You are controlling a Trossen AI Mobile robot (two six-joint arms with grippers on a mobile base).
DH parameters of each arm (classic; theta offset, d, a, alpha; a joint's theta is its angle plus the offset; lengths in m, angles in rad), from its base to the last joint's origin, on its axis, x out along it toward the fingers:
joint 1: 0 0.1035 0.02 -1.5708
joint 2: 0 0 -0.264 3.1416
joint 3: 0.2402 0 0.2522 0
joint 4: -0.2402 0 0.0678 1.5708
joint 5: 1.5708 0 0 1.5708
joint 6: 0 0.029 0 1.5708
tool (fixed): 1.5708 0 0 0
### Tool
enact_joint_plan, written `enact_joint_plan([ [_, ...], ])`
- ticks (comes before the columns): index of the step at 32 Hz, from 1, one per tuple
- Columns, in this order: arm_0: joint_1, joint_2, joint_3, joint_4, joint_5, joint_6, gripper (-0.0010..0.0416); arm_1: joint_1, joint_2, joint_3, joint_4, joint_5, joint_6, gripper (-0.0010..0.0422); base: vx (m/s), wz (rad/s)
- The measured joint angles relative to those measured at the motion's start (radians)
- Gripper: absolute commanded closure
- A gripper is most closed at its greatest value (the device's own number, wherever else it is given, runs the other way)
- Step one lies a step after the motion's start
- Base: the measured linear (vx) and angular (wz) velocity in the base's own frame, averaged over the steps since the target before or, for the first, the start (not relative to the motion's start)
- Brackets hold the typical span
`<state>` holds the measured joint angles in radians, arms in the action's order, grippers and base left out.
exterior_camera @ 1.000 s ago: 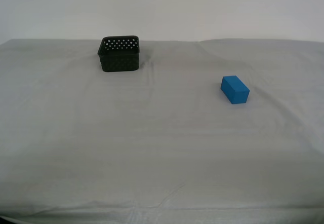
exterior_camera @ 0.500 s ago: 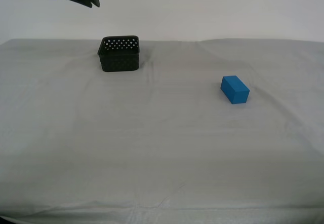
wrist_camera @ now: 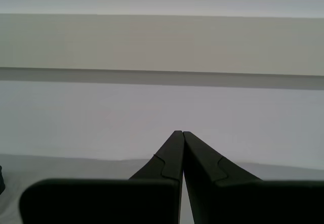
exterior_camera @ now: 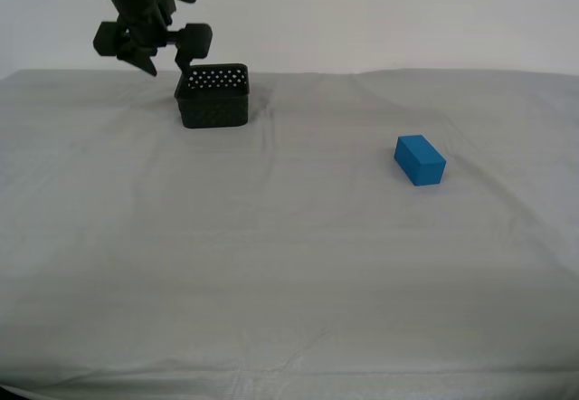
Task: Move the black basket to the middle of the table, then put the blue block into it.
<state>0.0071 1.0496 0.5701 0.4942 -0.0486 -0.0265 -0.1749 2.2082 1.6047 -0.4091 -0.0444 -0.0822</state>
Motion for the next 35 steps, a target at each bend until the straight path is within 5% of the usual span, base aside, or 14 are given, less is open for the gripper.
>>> enact_joint_plan([
  [10, 0.0, 0.0, 0.0, -0.011, 0.0, 0.0, 0.0406, -0.005, 0.14, 0.104, -0.025, 0.001, -0.028, 0.0166, 0.0, 0.0],
  [27, 0.0, 0.0, 0.0, -0.011, 0.0, 0.0, 0.0406, -0.008, 0.175, 0.112, -0.013, 0.001, -0.039, 0.0264, 0.0, 0.0],
  [32, 0.0, 0.0, 0.0, -0.012, 0.0, 0.0, 0.0406, -0.008, 0.177, 0.11, -0.027, 0.001, -0.04, 0.0321, 0.0, 0.0],
  [35, 0.0, 0.0, 0.0, -0.011, 0.0, 0.0, 0.0406, -0.008, 0.176, 0.109, -0.027, 0.0, -0.04, 0.0394, 0.0, 0.0],
])
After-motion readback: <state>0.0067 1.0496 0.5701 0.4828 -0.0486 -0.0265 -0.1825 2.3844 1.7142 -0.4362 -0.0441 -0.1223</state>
